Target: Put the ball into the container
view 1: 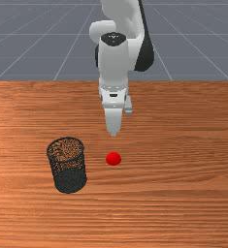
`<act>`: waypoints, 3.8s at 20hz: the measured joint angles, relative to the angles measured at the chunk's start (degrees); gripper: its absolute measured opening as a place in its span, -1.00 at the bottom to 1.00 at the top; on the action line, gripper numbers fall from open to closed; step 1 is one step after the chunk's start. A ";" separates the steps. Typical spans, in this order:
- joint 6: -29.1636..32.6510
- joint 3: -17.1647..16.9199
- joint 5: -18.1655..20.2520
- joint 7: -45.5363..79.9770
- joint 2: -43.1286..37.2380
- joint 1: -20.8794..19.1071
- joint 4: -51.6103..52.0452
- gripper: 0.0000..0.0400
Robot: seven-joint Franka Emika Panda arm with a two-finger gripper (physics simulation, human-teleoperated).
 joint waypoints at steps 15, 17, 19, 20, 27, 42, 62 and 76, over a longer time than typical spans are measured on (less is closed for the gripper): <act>2.75 -0.15 0.05 -0.60 6.31 -0.41 0.39 0.99; 4.00 -0.15 0.05 -0.60 9.62 -0.41 1.64 1.00; 6.39 -0.14 0.05 -0.60 14.01 -0.41 3.22 1.00; 9.00 -0.14 0.07 -0.61 15.30 -0.42 2.64 1.00; 17.15 -0.92 -0.71 0.16 20.16 0.23 7.12 1.00; 6.52 -0.44 -0.35 -0.42 0.98 -0.18 2.08 0.40; -5.82 -1.22 1.51 -13.17 7.80 -7.42 19.46 0.40; -13.46 -2.16 1.49 -14.94 15.49 -9.67 31.02 0.40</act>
